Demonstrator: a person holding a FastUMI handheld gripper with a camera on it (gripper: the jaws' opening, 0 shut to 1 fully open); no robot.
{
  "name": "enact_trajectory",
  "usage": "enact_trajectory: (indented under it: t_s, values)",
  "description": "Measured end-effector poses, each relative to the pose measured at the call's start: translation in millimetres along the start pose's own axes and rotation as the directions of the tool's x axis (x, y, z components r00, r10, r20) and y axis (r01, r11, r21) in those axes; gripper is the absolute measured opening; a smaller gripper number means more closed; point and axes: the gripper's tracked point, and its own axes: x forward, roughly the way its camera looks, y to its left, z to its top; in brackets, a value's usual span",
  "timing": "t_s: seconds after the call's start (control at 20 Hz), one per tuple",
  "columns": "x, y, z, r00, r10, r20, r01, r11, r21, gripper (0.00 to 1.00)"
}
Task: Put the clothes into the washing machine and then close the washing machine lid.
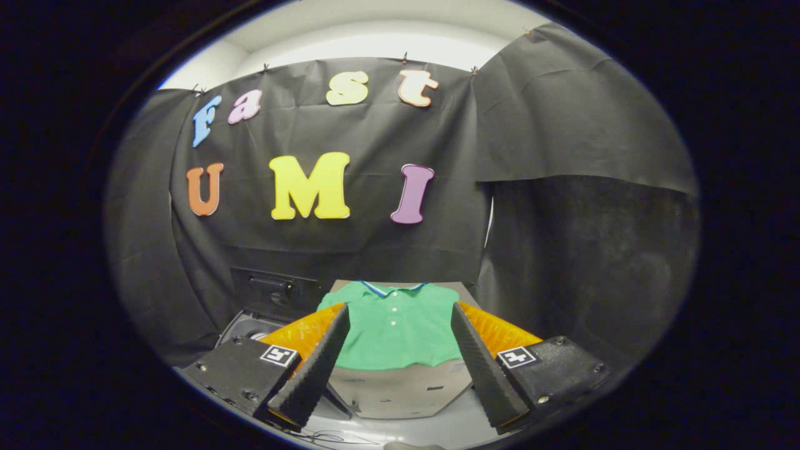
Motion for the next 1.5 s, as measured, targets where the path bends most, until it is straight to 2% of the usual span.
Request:
enact_trajectory:
  t_s: [0.2, 0.45, 0.9, 1.1, 1.15, 1.35, 1.5]
  values:
    - [62, -6, 6, 0.999, 0.004, -0.051, -0.005, 1.0, -0.014, 1.0]
    - [136, 1, -12, 0.987, 0.028, -0.156, -0.031, 0.999, -0.016, 1.0]
    - [239, 21, -83, 0.921, 0.048, -0.388, -0.079, 0.995, -0.065, 1.0]
    - [251, 19, -115, 0.876, 0.045, -0.481, -0.08, 0.995, -0.054, 1.0]
    - [255, 19, -115, 0.875, 0.046, -0.482, -0.076, 0.996, -0.042, 1.0]
    - [253, 21, -119, 0.82, 0.076, -0.568, -0.085, 0.996, 0.011, 1.0]
    - [254, 21, -119, 0.808, 0.099, -0.581, -0.116, 0.993, 0.008, 0.98]
